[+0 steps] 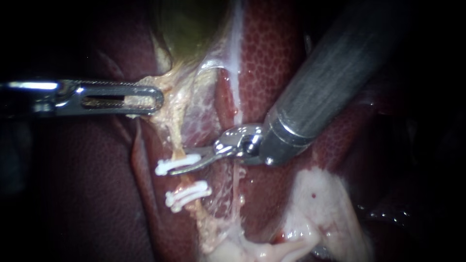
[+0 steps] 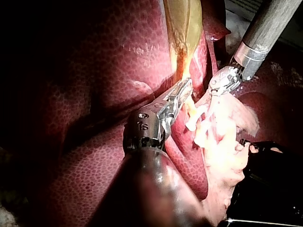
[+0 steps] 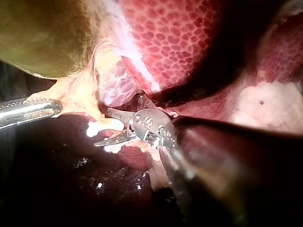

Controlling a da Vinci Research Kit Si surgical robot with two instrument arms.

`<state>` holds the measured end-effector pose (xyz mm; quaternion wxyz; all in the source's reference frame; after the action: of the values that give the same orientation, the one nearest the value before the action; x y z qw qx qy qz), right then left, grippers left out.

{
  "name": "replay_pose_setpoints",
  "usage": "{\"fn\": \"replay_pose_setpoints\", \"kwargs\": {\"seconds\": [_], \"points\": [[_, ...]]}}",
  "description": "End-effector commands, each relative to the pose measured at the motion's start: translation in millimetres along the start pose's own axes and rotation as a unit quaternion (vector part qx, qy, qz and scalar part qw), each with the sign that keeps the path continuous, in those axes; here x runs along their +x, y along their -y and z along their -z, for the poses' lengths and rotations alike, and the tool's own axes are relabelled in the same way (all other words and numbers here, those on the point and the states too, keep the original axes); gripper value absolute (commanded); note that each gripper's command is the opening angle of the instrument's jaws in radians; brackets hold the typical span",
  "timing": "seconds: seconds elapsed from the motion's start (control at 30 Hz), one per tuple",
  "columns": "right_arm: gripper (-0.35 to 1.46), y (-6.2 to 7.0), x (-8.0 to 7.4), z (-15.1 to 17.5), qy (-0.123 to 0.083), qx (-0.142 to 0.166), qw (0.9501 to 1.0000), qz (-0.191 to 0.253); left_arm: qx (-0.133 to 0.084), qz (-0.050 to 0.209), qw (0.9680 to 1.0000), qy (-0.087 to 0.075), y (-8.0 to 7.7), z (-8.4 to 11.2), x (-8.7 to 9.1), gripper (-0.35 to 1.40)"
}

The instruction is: Go to the cutting position left tube

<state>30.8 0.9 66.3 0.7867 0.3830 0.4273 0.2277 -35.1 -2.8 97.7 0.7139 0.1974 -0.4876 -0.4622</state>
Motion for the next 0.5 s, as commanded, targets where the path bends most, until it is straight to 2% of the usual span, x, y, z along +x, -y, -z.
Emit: {"fn": "replay_pose_setpoints", "kwargs": {"seconds": [0.03, 0.5], "points": [[1.31, 0.0, -0.1, 0.2, 0.0, 0.001, 1.0, 0.001, 0.0, 0.0, 1.0, 0.0, 0.0, 0.0, 0.0, -0.35], [1.31, -0.1, -1.6, 2.2, 0.0, -0.001, 1.0, 0.004, 0.001, 0.0, 1.0, 0.0, 0.0, 0.1, 0.0, -0.35]]}}
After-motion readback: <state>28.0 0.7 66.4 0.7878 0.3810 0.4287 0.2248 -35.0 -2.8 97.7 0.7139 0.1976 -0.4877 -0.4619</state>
